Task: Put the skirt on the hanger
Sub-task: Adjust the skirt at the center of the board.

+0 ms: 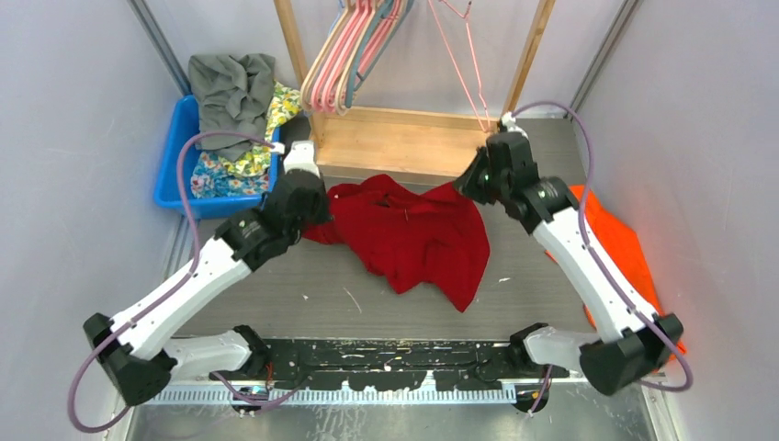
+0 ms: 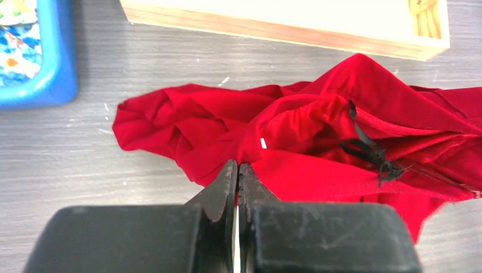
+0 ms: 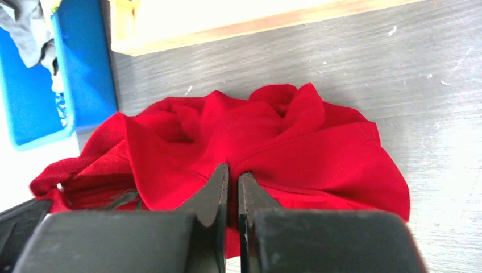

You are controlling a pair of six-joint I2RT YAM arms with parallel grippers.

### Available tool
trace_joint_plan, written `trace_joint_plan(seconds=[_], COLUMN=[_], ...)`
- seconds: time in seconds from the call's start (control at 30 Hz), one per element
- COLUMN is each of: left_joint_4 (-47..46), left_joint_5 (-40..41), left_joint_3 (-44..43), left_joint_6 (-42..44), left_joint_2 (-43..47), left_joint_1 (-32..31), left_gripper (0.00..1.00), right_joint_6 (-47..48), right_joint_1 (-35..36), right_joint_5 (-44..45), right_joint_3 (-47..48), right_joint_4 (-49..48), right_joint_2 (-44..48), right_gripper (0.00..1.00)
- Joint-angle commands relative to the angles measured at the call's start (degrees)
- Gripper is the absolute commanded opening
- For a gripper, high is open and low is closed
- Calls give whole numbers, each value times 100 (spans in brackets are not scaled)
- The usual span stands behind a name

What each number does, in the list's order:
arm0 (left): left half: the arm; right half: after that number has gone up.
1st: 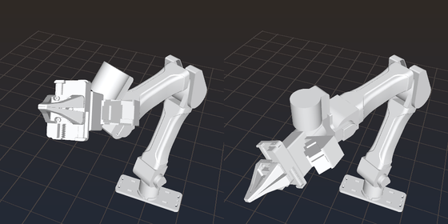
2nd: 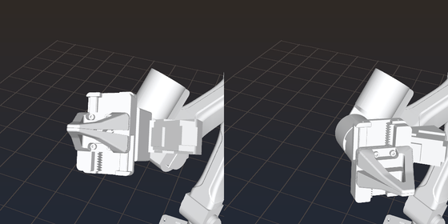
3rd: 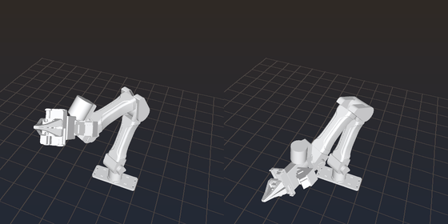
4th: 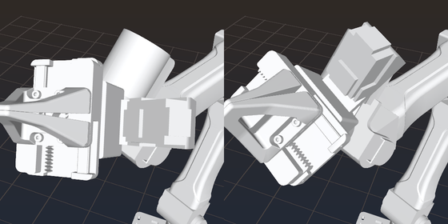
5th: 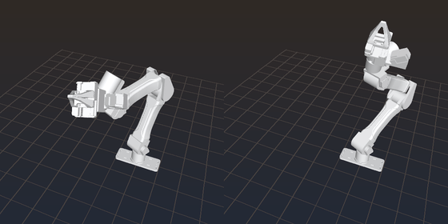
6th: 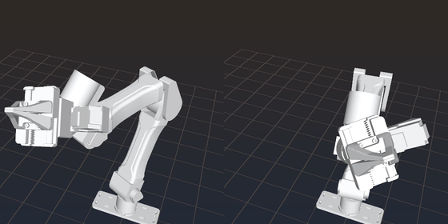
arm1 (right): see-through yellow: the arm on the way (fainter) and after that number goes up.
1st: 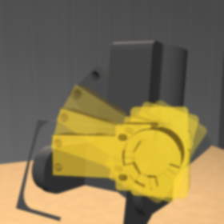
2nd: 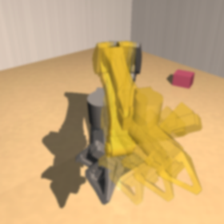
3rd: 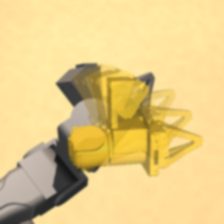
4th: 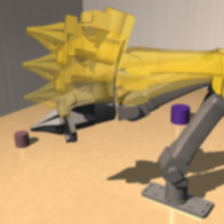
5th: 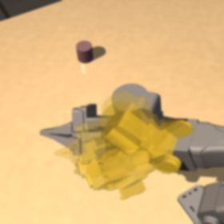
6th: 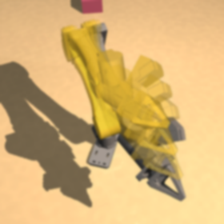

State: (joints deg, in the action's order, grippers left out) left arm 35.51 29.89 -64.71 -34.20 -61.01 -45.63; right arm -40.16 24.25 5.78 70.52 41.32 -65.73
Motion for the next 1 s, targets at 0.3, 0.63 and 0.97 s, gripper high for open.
trace_joint_plan(seconds=[0.3,0.63,0.97], left_joint_4=[-376,-1285,-1637], left_joint_5=[-1001,-1835,-1120], left_joint_3=[-1688,2634,4599], left_joint_6=[978,-777,-2434], left_joint_2=[168,2170,2697], left_joint_1=[813,688,-1897], left_gripper=[0,0,34], right_joint_6=[735,222,-256], right_joint_1=[-323,-298,167], right_joint_5=[-624,-1281,-1172], right_joint_3=[2917,-1713,-3851], right_joint_4=[36,-1241,-883], right_joint_2=[-778,889,2519], right_gripper=[1,1,1])
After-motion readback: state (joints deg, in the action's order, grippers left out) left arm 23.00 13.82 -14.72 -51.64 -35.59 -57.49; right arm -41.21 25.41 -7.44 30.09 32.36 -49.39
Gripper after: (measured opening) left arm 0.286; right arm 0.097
